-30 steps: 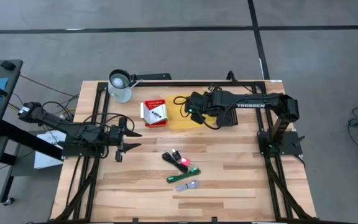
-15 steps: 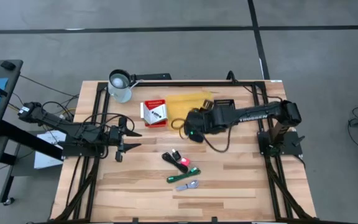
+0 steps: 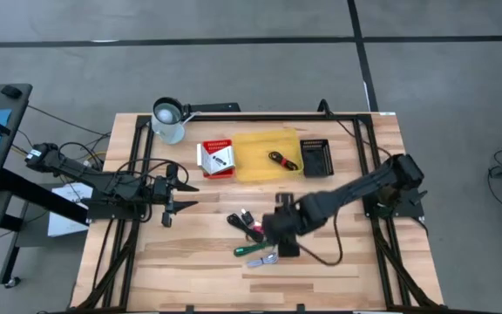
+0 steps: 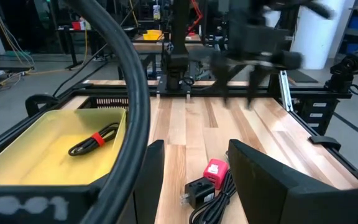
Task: Pick and place items into bin
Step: Put the white charger cable into the yellow bin
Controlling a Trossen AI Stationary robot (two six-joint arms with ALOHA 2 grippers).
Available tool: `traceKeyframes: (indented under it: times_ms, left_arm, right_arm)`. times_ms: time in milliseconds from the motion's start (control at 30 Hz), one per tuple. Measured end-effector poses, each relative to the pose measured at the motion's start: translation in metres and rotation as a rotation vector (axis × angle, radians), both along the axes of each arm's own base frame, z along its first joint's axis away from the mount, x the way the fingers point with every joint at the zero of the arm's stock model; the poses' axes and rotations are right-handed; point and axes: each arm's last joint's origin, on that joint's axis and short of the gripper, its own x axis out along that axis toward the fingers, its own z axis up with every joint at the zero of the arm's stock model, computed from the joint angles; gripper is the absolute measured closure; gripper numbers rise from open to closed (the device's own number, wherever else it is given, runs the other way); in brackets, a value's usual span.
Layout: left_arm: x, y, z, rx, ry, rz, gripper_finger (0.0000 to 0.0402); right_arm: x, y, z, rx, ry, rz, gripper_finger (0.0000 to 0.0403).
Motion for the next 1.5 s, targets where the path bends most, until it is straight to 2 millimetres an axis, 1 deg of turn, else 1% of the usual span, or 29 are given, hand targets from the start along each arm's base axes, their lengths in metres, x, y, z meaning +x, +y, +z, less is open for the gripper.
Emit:
traceKeyframes:
  times_ms: [167, 233, 333, 400, 467, 533, 600, 667, 800, 933, 1333, 1500]
  left_arm:
    - [0.000, 0.000, 0.000, 0.001, 0.003, 0.000, 0.0232]
    - [0.000, 0.000, 0.000, 0.001, 0.003, 0.000, 0.0232]
    - [0.000, 0.000, -0.001, 0.003, 0.009, 0.000, 0.0232]
    - [0.000, 0.000, -0.001, 0.003, 0.010, 0.000, 0.0232]
    - [0.000, 0.000, -0.001, 0.005, 0.014, 0.000, 0.0232]
    - [0.000, 0.000, -0.001, 0.005, 0.013, 0.000, 0.0232]
    - [0.000, 0.000, -0.001, 0.005, 0.016, 0.000, 0.0232]
    - [0.000, 0.000, -0.001, 0.005, 0.015, 0.000, 0.0232]
    - [0.000, 0.000, -0.001, 0.005, 0.014, 0.000, 0.0232]
    - [0.000, 0.000, -0.001, 0.004, 0.013, 0.000, 0.0232]
    - [0.000, 0.000, -0.003, 0.008, 0.029, 0.002, 0.0232]
    - [0.000, 0.000, -0.004, -0.042, 0.041, 0.006, 0.0232]
  right_arm:
    - [0.009, 0.032, -0.035, -0.016, 0.013, 0.092, 0.0233]
    - [0.010, 0.039, -0.048, -0.030, 0.044, 0.105, 0.0236]
    - [0.016, 0.046, -0.064, -0.006, 0.056, 0.113, 0.0239]
    - [0.017, 0.047, -0.066, 0.024, 0.050, 0.118, 0.0241]
    - [0.025, 0.051, -0.068, 0.079, 0.011, 0.111, 0.0243]
    - [0.020, 0.049, -0.072, 0.073, 0.065, 0.106, 0.0244]
    - [0.027, 0.053, -0.074, 0.125, 0.030, 0.118, 0.0244]
    - [0.025, 0.053, -0.076, 0.135, 0.059, 0.124, 0.0244]
    - [0.029, 0.057, -0.083, 0.174, 0.057, 0.137, 0.0243]
    - [0.030, 0.059, -0.083, 0.217, 0.061, 0.153, 0.0246]
    - [0.030, 0.055, -0.083, 0.211, 0.072, 0.150, 0.0250]
    - [0.031, 0.053, -0.083, 0.153, 0.041, 0.119, 0.0255]
